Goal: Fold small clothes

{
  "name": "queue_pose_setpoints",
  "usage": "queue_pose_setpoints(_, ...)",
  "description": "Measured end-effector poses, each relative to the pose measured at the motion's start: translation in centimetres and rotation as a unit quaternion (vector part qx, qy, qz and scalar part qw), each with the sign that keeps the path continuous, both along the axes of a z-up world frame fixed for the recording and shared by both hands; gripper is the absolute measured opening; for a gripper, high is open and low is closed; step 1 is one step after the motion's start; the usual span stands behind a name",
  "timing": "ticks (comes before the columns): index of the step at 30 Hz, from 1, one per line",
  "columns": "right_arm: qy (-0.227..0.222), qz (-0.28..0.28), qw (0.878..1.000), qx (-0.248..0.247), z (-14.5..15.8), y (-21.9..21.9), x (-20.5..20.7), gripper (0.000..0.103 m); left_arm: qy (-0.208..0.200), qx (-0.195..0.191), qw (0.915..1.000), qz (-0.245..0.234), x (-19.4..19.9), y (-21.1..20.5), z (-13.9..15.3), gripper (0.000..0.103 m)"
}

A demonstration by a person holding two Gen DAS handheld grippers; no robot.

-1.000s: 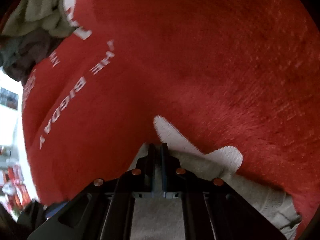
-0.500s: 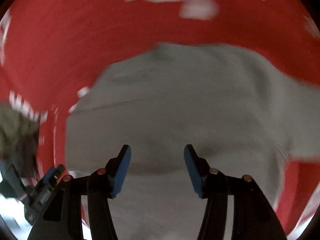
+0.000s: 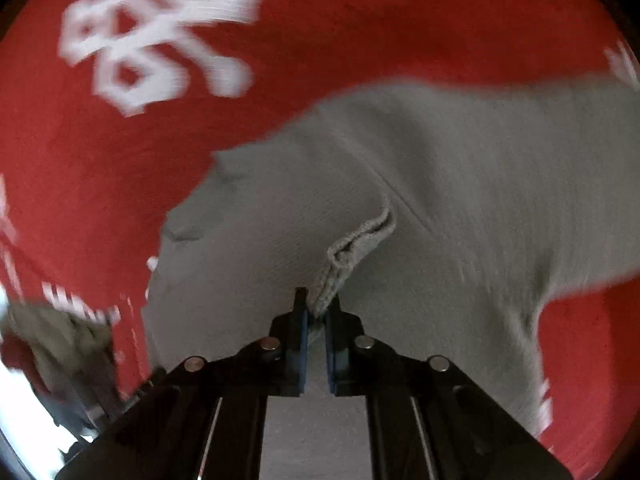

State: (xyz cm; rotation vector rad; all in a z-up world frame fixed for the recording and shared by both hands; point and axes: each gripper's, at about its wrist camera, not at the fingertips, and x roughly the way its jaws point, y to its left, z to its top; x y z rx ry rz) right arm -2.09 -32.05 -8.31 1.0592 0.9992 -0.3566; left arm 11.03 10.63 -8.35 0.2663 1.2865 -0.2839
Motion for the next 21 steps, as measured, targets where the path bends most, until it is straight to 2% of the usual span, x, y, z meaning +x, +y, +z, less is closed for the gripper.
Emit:
queue_pose_setpoints(2, 0.003, 0.022, 0.999, -0.030, 0.3, -0.1, 0.3, 0.008, 0.001, 0.000, 1.0000, -0.001, -0.1, 0.0, 0.1, 0.080)
queue_pose_setpoints(4, 0.022, 0.042, 0.997, -0.057, -0.8, -0.7, 0.4, 0.008, 0.000, 0.004, 1.0000, 0.000, -0.3, 0.2, 0.5, 0.080)
queue_pose_setpoints(7, 0.058, 0.055, 0.997, -0.021, -3.8, -0.9, 0.3, 0.011, -0.003, 0.018, 0.9998, -0.011, -0.8, 0.6, 1.1, 0.080)
queue_pose_setpoints(8, 0.052, 0.050, 0.997, -0.019, -3.9, -1.0, 0.0, 0.011, -0.004, 0.032, 0.9992, -0.025, -1.2, 0.6, 1.1, 0.080)
queue_pose_setpoints(9, 0.056, 0.041, 0.997, -0.029, -3.4, -1.0, -0.5, 0.020, -0.005, 0.045, 0.9983, -0.037, -1.4, 0.5, 1.0, 0.080)
queue_pose_setpoints(10, 0.070, 0.039, 0.996, -0.036, -3.0, -1.0, -0.9, 0.037, -0.008, 0.059, 0.9970, -0.049, -1.6, 0.4, 0.9, 0.080)
queue_pose_setpoints(12, 0.075, 0.027, 0.996, -0.033, -2.1, -0.7, -2.0, 0.052, -0.011, 0.081, 0.9939, -0.074, -2.5, 0.2, 1.1, 0.080)
queue_pose_setpoints(14, 0.060, 0.012, 0.998, 0.002, -1.2, -0.3, -4.1, 0.052, -0.006, 0.086, 0.9927, -0.085, -3.2, 0.1, 1.6, 0.080)
queue_pose_setpoints(17, 0.062, -0.004, 0.998, 0.030, -0.5, 0.7, -7.1, 0.053, 0.006, 0.073, 0.9908, -0.114, -5.2, -1.0, 3.0, 0.080)
queue_pose_setpoints(21, 0.070, -0.032, 0.995, 0.067, -0.4, 2.2, -11.3, 0.054, 0.026, 0.053, 0.9832, -0.172, -9.3, -4.2, 4.7, 0.080)
